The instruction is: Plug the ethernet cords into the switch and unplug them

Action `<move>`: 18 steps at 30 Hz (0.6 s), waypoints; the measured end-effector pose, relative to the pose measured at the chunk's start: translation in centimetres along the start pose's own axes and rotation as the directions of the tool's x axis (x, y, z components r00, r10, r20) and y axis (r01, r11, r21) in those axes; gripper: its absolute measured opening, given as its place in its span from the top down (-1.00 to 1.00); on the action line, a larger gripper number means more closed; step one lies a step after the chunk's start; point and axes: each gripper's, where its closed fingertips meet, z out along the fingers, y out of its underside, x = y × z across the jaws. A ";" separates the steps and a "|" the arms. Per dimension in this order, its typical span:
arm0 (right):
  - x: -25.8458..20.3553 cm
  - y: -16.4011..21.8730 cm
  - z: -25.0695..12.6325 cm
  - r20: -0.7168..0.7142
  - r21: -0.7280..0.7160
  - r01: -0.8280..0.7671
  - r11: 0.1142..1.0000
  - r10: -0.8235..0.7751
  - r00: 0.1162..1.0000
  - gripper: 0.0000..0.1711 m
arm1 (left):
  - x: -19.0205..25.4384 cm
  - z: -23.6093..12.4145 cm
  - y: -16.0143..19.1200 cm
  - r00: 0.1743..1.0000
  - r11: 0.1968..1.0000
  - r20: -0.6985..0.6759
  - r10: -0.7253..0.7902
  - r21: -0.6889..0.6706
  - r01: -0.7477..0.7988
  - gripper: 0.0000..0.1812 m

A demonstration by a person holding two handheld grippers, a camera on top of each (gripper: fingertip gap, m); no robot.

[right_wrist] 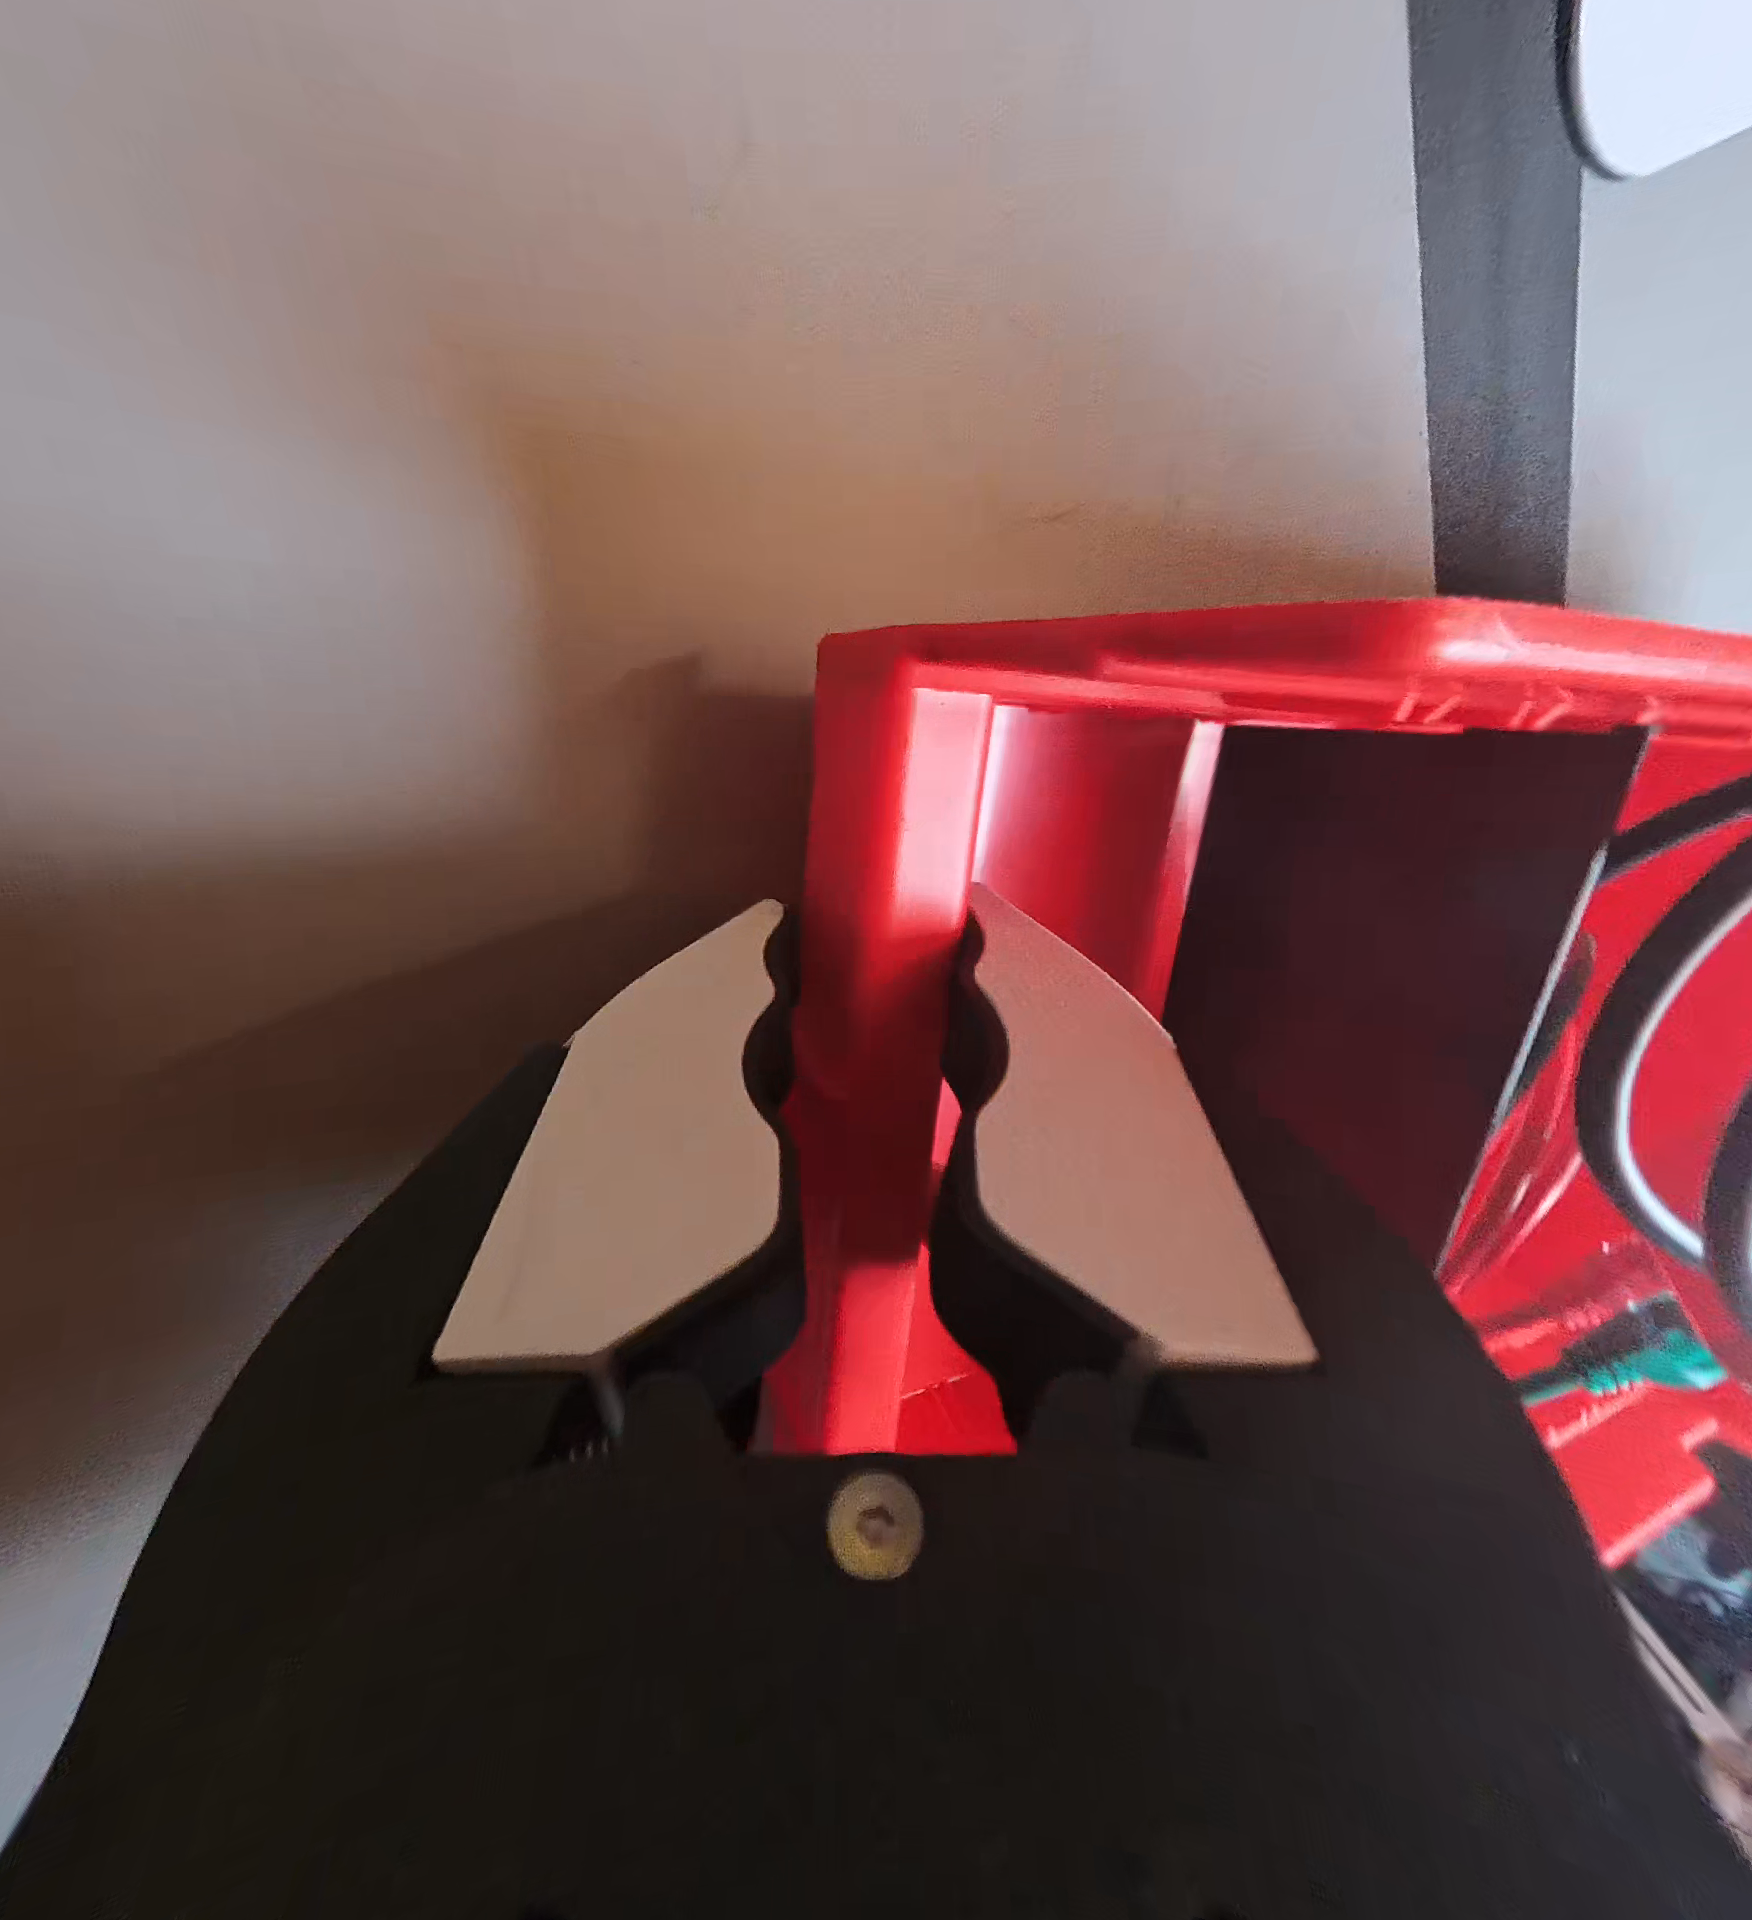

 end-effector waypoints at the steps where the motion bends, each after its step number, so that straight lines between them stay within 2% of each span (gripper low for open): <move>1: -0.6 0.2 -0.4 -0.024 0.011 0.016 1.000 -0.015 1.000 0.71 | 0.1 0.5 0.8 1.000 0.999 -0.009 0.011 -0.034 -0.011 0.28; 6: -3.8 0.9 -2.2 -0.102 0.069 0.083 0.994 -0.076 0.992 0.68 | -0.5 2.4 2.3 0.999 0.995 0.023 0.050 -0.084 -0.047 0.30; 10: -6.5 0.9 -3.5 -0.134 0.113 0.144 0.983 -0.129 0.983 0.68 | -1.4 3.5 2.6 0.993 0.993 0.063 0.101 -0.067 -0.096 0.47; 12: -7.9 1.0 -4.2 -0.143 0.131 0.173 0.976 -0.154 0.978 0.68 | -0.9 4.0 2.3 0.991 0.992 0.045 0.122 -0.036 -0.121 0.56; 18: -12.0 1.9 -6.8 -0.208 0.180 0.219 0.959 -0.181 0.961 0.65 | -0.2 4.5 0.7 0.975 0.979 0.086 0.205 -0.001 -0.206 0.59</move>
